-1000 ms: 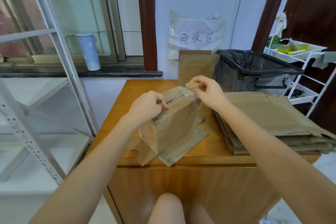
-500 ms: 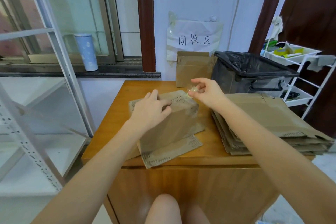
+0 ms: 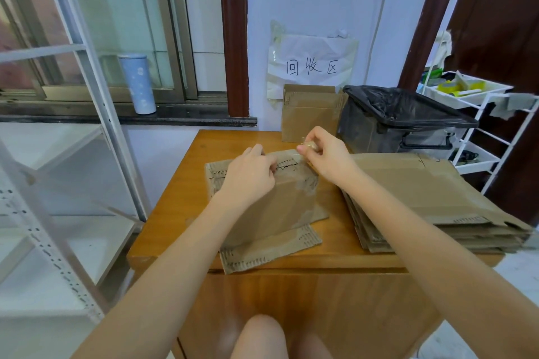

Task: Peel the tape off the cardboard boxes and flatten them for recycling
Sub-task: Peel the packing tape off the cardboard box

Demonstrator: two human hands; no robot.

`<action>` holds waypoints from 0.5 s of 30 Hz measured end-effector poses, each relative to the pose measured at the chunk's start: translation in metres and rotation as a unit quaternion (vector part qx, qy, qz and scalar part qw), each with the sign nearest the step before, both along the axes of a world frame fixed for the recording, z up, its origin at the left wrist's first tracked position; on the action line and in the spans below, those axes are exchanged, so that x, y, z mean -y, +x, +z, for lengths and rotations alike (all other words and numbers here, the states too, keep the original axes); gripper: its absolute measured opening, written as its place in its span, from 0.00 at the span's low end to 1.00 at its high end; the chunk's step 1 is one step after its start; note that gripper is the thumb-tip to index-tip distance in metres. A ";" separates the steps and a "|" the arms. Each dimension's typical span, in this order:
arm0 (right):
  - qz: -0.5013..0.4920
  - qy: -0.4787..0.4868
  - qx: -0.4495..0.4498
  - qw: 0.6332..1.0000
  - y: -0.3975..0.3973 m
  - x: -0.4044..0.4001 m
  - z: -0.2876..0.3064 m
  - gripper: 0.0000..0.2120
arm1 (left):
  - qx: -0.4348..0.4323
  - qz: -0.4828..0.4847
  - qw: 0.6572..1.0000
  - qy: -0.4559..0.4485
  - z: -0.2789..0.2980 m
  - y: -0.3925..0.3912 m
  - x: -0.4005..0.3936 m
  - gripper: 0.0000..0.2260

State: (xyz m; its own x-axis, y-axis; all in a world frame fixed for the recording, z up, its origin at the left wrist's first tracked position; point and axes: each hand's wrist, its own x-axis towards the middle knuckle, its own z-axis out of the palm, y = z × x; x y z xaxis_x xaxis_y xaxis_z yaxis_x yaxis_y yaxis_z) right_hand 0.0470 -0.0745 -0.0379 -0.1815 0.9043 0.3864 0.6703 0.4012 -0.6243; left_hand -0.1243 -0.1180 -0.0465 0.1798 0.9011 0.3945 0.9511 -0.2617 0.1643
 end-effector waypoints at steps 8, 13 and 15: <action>0.010 0.011 0.060 0.998 -0.006 -0.001 -0.001 0.09 | -0.015 -0.005 1.000 0.019 -0.002 -0.001 0.000 0.12; 0.029 -0.021 0.103 0.994 -0.013 -0.003 -0.007 0.10 | -0.019 -0.012 1.000 0.016 -0.001 -0.001 0.002 0.12; 0.039 -0.049 0.100 0.993 -0.016 -0.004 -0.008 0.16 | -0.018 -0.016 1.000 0.014 -0.001 -0.001 0.003 0.13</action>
State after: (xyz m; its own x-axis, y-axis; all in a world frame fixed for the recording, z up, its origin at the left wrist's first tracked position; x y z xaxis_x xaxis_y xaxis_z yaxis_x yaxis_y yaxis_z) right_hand 0.0314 -0.0705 -0.0455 -0.3163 0.9161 0.2464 0.7541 0.4004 -0.5206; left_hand -0.1250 -0.1206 -0.0476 0.2234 0.8833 0.4121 0.9470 -0.2969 0.1230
